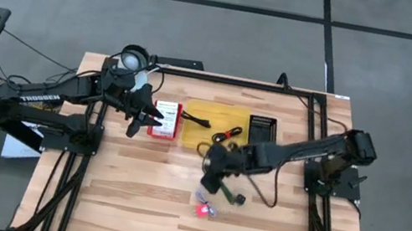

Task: Pick and place items into bin
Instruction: Put the green charger cable into the yellow bin, then put the light blue charger cable into the yellow bin

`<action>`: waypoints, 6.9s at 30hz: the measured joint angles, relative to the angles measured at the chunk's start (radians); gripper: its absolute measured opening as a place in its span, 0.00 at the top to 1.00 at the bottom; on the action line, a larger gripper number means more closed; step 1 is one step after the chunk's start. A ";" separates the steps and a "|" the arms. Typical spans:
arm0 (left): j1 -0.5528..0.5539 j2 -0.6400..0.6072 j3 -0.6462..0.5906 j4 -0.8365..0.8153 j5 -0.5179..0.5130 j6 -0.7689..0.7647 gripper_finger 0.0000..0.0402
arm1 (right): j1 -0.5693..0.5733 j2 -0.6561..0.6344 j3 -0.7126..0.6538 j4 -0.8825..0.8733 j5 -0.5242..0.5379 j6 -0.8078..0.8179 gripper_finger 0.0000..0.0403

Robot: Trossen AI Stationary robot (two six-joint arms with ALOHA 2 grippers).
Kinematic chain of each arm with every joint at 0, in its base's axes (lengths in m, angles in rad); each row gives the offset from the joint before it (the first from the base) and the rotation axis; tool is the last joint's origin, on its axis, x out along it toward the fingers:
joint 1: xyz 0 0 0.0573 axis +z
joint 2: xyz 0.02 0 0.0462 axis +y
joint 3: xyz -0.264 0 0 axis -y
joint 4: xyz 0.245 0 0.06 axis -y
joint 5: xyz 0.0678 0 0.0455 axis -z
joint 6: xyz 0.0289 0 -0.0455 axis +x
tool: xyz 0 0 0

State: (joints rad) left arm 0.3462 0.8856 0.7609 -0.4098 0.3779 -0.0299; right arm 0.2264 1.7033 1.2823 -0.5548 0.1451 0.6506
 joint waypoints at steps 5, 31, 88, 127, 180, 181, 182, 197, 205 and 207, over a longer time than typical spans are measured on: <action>0.000 0.000 0.000 -0.001 0.000 0.000 0.69 | -0.089 -0.057 0.077 -0.020 0.083 -0.209 0.99; 0.000 0.000 0.000 -0.010 -0.001 0.000 0.69 | -0.356 0.070 0.158 -0.033 0.141 -0.703 0.75; -0.213 0.643 0.015 0.424 0.303 0.372 0.69 | 0.104 -0.146 0.158 -0.977 0.234 -0.180 0.74; -0.516 0.967 0.386 0.191 -0.148 0.652 0.69 | 0.238 -0.408 0.158 -0.593 0.067 -0.284 0.74; -0.506 1.231 0.657 0.055 -0.016 0.691 0.54 | 0.284 -0.408 0.158 -0.623 0.064 -0.232 0.74; -0.505 1.243 0.659 0.072 0.001 0.689 0.54 | 0.284 -0.408 0.158 -0.623 0.064 -0.232 0.74; -0.505 1.252 0.660 0.080 0.017 0.687 0.54 | 0.284 -0.408 0.158 -0.623 0.064 -0.232 0.74; -0.481 1.274 0.659 0.054 0.098 0.663 0.78 | 0.284 -0.408 0.158 -0.626 0.065 -0.232 0.74; -0.457 1.269 0.658 0.029 0.090 0.597 0.98 | 0.284 -0.408 0.158 -0.626 0.066 -0.232 0.74; -0.458 1.265 0.658 0.018 0.077 0.596 0.99 | 0.284 -0.408 0.158 -0.626 0.065 -0.232 0.74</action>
State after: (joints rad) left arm -0.1116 2.1504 1.4193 -0.3920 0.4553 0.5657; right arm 0.5106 1.2953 1.4399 -1.1812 0.2105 0.4191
